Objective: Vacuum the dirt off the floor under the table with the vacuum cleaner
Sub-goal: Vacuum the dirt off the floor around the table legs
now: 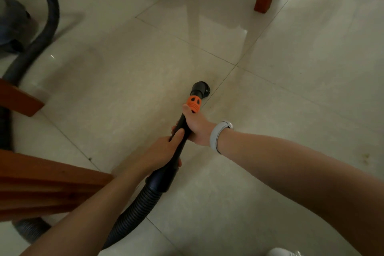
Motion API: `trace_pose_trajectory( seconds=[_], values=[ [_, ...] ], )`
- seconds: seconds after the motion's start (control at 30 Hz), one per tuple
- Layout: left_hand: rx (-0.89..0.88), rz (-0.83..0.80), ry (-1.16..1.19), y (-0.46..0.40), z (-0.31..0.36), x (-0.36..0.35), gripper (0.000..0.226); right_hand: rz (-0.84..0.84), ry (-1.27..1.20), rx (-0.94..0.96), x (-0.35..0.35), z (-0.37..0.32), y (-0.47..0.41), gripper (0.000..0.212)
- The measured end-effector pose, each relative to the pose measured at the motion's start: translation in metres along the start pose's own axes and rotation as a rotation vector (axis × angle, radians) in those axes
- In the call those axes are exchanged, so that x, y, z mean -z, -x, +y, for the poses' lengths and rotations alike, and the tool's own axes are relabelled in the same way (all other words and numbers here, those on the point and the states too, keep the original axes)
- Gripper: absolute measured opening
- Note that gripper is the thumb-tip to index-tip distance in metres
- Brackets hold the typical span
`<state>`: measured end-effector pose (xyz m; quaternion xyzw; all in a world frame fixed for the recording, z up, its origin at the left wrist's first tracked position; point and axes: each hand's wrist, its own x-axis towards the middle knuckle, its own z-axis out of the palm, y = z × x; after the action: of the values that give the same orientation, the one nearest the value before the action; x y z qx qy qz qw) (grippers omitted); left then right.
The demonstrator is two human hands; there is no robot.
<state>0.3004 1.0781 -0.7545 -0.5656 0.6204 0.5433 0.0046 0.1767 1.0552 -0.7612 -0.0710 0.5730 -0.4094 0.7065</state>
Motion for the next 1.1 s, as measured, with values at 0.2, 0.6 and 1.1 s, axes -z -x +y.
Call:
trace_pose_trajectory(
  seconds=[0.2, 0.6, 1.1],
  values=[
    [-0.017, -0.017, -0.058, -0.012, 0.010, 0.004, 0.065, 0.002, -0.039, 0.016, 0.005, -0.011, 0.000, 0.021],
    [-0.078, -0.041, -0.089, -0.090, 0.075, -0.010, 0.062, 0.173, -0.069, 0.098, 0.049, -0.077, -0.041, 0.040],
    [-0.109, -0.066, -0.139, -0.132, 0.115, -0.031, 0.063, 0.279, -0.103, 0.161, 0.090, -0.110, -0.059, 0.032]
  ],
)
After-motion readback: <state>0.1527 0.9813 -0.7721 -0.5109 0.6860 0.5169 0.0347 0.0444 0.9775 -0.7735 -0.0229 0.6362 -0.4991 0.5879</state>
